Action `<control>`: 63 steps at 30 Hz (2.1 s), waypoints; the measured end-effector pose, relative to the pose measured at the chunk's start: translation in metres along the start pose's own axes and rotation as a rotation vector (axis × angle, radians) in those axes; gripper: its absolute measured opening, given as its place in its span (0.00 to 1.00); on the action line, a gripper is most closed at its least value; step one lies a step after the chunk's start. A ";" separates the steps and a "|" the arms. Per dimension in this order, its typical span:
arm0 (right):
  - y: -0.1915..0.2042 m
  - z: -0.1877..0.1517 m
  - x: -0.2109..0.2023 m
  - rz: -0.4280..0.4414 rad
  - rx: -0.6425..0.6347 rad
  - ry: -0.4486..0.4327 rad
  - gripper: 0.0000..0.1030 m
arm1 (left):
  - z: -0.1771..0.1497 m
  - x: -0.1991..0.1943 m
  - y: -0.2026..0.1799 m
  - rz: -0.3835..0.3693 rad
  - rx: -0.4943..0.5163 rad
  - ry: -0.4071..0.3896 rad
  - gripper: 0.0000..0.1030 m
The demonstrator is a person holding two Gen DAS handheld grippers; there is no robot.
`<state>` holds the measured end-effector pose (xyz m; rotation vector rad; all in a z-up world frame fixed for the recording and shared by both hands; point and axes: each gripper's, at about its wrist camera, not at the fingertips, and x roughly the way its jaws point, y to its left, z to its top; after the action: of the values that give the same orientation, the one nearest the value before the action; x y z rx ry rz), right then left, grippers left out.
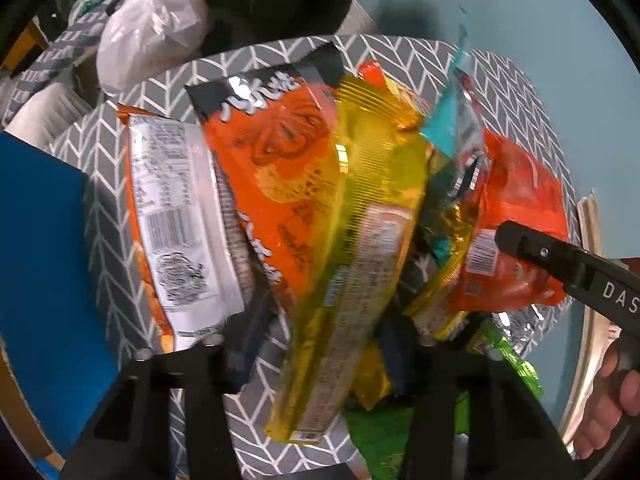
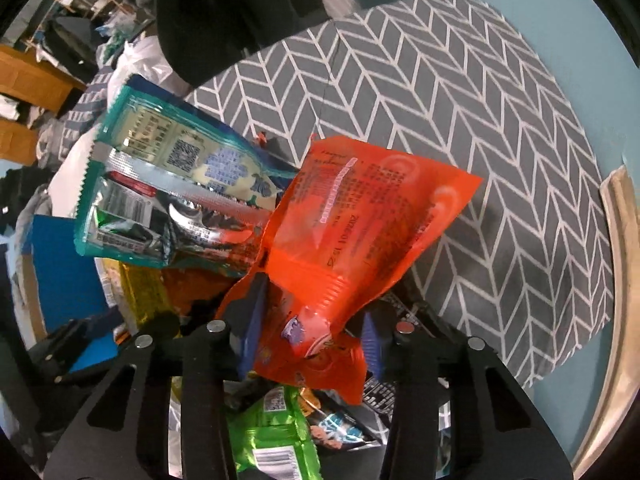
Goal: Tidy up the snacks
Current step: 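Reach the right gripper to the red packet while the left gripper reaches the gold bar, then close the left gripper on the gold bar while the right gripper grasps the red packet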
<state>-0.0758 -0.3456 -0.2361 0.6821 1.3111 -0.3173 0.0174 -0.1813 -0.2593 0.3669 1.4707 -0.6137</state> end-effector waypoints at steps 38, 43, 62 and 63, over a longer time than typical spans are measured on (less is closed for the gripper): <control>0.042 -0.037 -0.087 0.035 -0.284 -0.101 0.26 | -0.029 -0.089 0.023 0.043 -0.051 -0.135 0.28; 0.058 -0.038 -0.092 0.046 -0.320 -0.109 0.26 | -0.033 -0.106 0.032 0.035 -0.066 -0.165 0.28; 0.132 -0.044 -0.108 0.111 -0.506 -0.118 0.26 | -0.063 -0.181 0.085 0.025 -0.178 -0.259 0.28; 0.138 -0.044 -0.108 0.117 -0.518 -0.118 0.26 | -0.066 -0.185 0.088 0.027 -0.185 -0.266 0.28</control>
<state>-0.0575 -0.2299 -0.0986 0.2934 1.1686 0.0801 0.0184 -0.0429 -0.0941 0.1534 1.2527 -0.4804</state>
